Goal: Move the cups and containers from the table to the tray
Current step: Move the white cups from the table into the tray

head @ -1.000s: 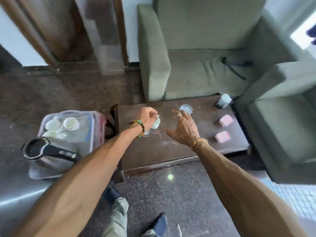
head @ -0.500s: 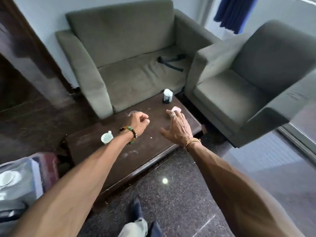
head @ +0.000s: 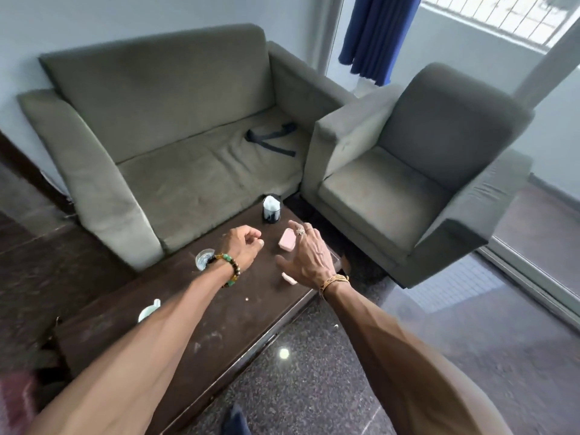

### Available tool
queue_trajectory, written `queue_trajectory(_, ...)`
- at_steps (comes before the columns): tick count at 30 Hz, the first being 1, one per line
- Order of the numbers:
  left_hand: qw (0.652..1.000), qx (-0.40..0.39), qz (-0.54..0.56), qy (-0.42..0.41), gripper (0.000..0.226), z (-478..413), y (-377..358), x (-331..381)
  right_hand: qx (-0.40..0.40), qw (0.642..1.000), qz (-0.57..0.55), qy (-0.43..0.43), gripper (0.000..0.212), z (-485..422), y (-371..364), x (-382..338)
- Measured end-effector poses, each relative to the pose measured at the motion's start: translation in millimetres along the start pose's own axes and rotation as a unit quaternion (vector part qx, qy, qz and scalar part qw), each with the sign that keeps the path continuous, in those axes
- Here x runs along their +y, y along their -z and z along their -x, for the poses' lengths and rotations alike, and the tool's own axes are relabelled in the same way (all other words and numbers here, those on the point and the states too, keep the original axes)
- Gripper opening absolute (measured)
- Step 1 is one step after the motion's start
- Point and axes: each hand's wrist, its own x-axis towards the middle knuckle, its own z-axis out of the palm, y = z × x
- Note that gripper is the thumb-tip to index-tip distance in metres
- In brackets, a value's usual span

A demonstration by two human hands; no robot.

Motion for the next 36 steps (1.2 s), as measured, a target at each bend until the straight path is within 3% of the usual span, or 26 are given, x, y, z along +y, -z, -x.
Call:
queue_trajectory(9,0.998,0.039,0.009,0.046,0.015,-39,15,-34,-0.038,0.998,0.017,0.053,0.091,-70,-38,-20)
queue_trajectory(21,0.958,0.205,0.003,0.203,0.021,-38,107,-104,-0.162,0.963,0.003,0.216,0.09,-161,-114,-102)
queue_trajectory(28,0.919,0.258,0.016,0.298,0.022,8,145,-160,-0.236,0.926,0.016,0.292,0.093,-153,-180,-166)
queue_trajectory(36,0.889,0.265,0.086,0.364,0.027,49,134,-263,-0.324,0.893,0.049,0.307,0.096,-111,-272,-195)
